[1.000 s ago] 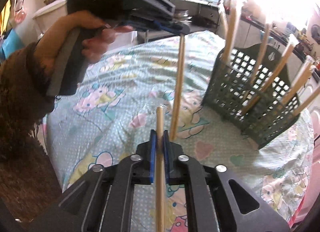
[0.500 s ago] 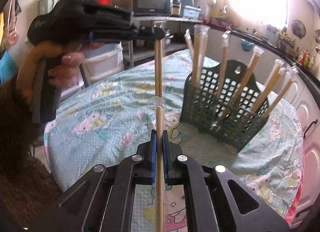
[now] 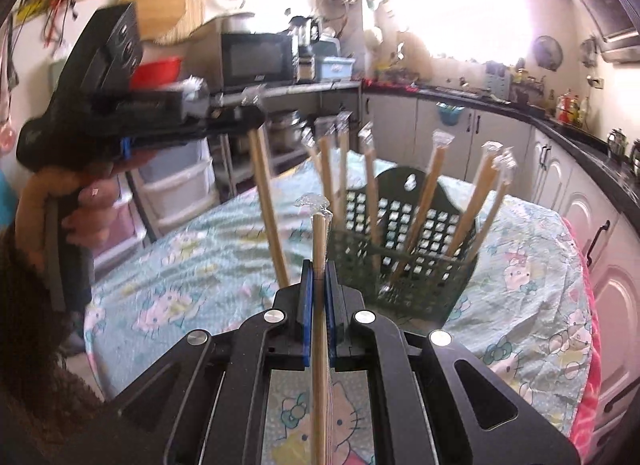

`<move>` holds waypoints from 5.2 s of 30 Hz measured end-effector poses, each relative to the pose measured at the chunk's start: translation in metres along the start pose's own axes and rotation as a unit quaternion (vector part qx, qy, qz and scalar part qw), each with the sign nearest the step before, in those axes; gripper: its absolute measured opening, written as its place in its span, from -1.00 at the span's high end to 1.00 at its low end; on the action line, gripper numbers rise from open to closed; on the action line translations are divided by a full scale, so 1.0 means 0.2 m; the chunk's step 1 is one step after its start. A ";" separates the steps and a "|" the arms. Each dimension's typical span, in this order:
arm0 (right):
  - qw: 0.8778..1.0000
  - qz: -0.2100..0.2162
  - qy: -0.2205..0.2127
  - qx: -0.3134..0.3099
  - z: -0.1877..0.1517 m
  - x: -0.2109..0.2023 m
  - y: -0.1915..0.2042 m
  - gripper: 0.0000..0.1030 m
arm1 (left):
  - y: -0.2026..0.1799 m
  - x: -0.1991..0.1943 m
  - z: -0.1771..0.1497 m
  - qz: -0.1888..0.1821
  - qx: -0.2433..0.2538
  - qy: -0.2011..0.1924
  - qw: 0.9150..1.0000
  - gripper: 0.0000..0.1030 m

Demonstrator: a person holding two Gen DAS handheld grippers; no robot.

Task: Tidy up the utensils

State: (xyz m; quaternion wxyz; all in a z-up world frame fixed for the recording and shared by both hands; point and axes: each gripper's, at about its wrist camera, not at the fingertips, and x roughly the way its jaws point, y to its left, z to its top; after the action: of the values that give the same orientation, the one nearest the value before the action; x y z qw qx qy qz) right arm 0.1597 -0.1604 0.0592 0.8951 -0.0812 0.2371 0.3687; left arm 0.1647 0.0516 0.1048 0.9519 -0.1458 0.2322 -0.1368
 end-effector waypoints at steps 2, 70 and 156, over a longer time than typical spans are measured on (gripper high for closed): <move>1.000 -0.007 -0.016 0.011 0.02 -0.02 -0.03 0.89 | -0.01 0.00 0.01 0.000 0.005 -0.003 1.000 0.95; 0.959 -0.158 -0.227 0.060 0.46 0.37 -0.54 0.89 | -0.08 0.30 0.20 0.095 0.098 -0.095 0.986 0.95; 0.957 -0.247 -0.131 0.074 -0.64 -0.28 0.19 -0.88 | -0.20 -0.22 -0.90 0.152 0.065 -0.041 0.985 -0.80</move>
State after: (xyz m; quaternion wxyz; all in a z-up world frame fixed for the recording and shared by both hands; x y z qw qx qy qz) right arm 0.0524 -0.2099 -0.0243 0.9851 -0.0213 0.1168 0.1247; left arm 0.0325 -0.0096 -0.0171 0.9779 -0.0521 0.2025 0.0008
